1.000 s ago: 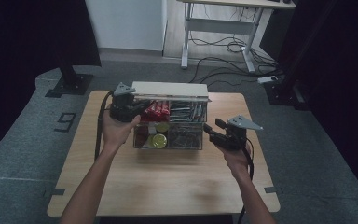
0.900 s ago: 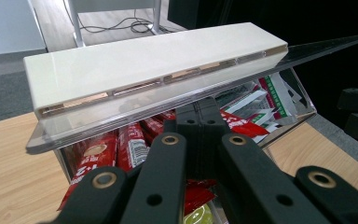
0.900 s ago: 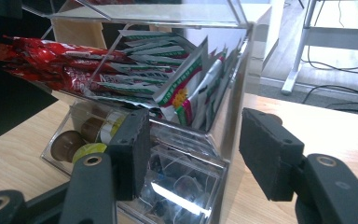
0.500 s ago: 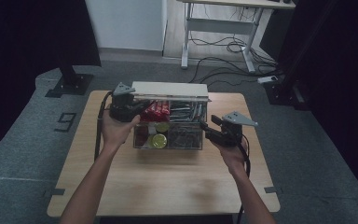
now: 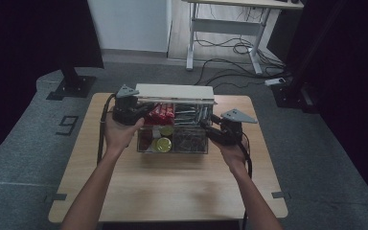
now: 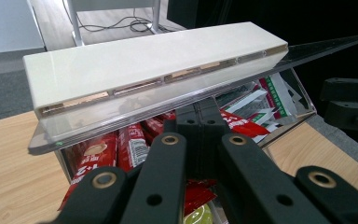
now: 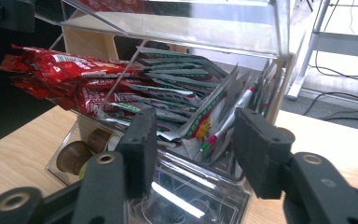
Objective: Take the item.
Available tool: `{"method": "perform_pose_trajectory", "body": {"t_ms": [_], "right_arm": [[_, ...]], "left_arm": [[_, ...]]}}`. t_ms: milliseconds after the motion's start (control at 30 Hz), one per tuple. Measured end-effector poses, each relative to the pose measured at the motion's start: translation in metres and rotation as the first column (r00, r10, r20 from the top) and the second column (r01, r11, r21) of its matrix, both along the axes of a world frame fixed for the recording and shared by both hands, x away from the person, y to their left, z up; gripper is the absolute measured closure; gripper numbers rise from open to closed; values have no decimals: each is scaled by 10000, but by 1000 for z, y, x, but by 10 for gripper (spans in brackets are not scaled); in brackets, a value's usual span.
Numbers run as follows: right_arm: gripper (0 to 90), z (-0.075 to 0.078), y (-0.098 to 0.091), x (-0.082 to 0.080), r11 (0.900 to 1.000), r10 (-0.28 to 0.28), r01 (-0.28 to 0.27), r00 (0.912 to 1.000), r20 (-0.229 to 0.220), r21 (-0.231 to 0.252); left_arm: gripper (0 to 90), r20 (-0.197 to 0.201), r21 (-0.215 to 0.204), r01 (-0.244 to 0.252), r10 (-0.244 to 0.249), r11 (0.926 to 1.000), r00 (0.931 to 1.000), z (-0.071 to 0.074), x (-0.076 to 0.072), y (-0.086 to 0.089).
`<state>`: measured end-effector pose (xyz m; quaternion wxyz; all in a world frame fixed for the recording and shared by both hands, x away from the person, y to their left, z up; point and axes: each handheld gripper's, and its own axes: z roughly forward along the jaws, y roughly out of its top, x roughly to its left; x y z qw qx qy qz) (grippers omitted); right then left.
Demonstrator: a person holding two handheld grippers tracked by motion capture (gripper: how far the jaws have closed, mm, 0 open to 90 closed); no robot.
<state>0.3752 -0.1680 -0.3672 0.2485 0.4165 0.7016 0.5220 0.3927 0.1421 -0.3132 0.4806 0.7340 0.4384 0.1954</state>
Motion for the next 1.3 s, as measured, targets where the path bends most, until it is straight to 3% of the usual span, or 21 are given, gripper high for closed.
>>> {"method": "perform_pose_trajectory", "body": {"t_ms": [567,1000,1300], "right_arm": [[581,0,16,14,9995,100,-104,9999,-124,-294],[622,-2,22,23,9983,-304,299,9995,-90,-507],[631,-7,28,30,9934,-639,629,9979,-75,-957]], "left_arm": [[900,-37,-2,-6,6,10000,10000,0,1,-1],[900,2,-19,20,-20,10000,10000,-1,0,-1],[900,27,-81,27,-27,10000,10000,-2,0,-1]]}}
